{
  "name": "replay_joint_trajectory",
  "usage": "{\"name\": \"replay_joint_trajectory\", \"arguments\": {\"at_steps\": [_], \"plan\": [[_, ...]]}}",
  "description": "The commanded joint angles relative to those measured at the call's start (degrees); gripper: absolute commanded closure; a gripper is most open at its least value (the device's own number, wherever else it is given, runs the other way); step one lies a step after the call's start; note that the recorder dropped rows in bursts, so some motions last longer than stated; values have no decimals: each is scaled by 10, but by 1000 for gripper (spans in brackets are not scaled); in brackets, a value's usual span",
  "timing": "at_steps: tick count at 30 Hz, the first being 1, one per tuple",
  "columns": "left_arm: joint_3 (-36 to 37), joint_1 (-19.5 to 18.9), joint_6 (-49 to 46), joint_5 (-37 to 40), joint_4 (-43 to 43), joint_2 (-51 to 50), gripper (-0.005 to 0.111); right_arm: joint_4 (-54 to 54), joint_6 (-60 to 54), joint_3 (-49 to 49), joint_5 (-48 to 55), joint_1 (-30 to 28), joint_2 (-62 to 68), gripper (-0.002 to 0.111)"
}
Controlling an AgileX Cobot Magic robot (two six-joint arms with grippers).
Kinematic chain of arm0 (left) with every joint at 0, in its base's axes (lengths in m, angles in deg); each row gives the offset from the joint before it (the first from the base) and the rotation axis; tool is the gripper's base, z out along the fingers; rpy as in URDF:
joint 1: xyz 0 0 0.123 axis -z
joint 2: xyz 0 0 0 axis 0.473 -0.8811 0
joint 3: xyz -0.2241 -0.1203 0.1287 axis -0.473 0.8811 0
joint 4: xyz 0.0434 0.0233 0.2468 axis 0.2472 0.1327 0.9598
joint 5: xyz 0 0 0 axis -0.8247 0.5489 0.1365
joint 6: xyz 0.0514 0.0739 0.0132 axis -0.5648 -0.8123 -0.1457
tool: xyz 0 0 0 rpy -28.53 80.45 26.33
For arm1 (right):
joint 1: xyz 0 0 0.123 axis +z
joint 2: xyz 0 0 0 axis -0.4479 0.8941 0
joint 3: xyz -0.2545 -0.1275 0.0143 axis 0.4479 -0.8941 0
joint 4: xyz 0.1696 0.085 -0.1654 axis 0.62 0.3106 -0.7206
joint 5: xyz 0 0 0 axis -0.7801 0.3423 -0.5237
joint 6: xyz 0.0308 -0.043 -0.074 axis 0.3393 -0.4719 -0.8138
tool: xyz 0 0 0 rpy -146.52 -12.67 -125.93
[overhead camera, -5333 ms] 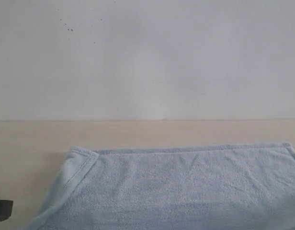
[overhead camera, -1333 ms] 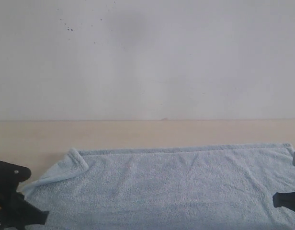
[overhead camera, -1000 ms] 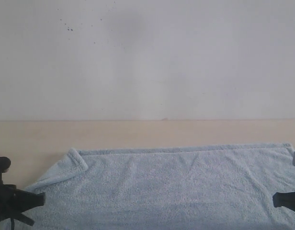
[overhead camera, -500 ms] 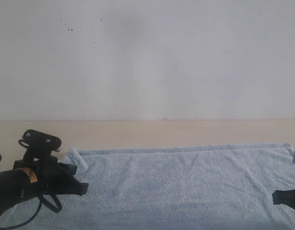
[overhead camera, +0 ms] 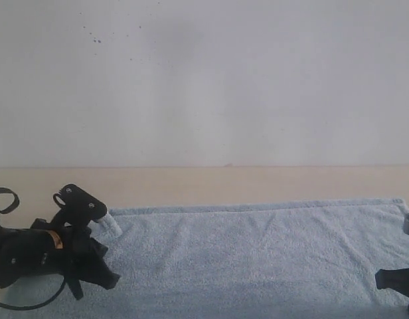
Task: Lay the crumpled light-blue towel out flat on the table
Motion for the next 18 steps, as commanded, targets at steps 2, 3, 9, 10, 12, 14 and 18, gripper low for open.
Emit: {"name": "replay_joint_trajectory", "arguments": {"at_steps": [2, 3, 9, 10, 12, 14, 18], "plan": [[-4, -55, -25, 2, -1, -14, 103, 0, -4, -3, -4, 0, 10, 108], [-4, -70, -25, 2, -2, -17, 103, 0, -4, -3, -5, 0, 10, 108], [-4, -142, -23, -19, -16, -16, 103, -3, -4, -3, -8, 0, 4, 108], [-4, -150, -17, -35, -31, -16, 103, -3, -6, -3, -5, 0, 4, 108], [-4, -170, 26, -84, -100, -12, 103, -3, -17, -3, -2, 0, 2, 108], [-4, -180, 64, -102, -114, -6, 103, -3, -17, -3, -2, 0, 2, 108], [-4, -185, 78, -108, -85, 2, 103, -3, -18, -3, -2, 0, 2, 108]]}}
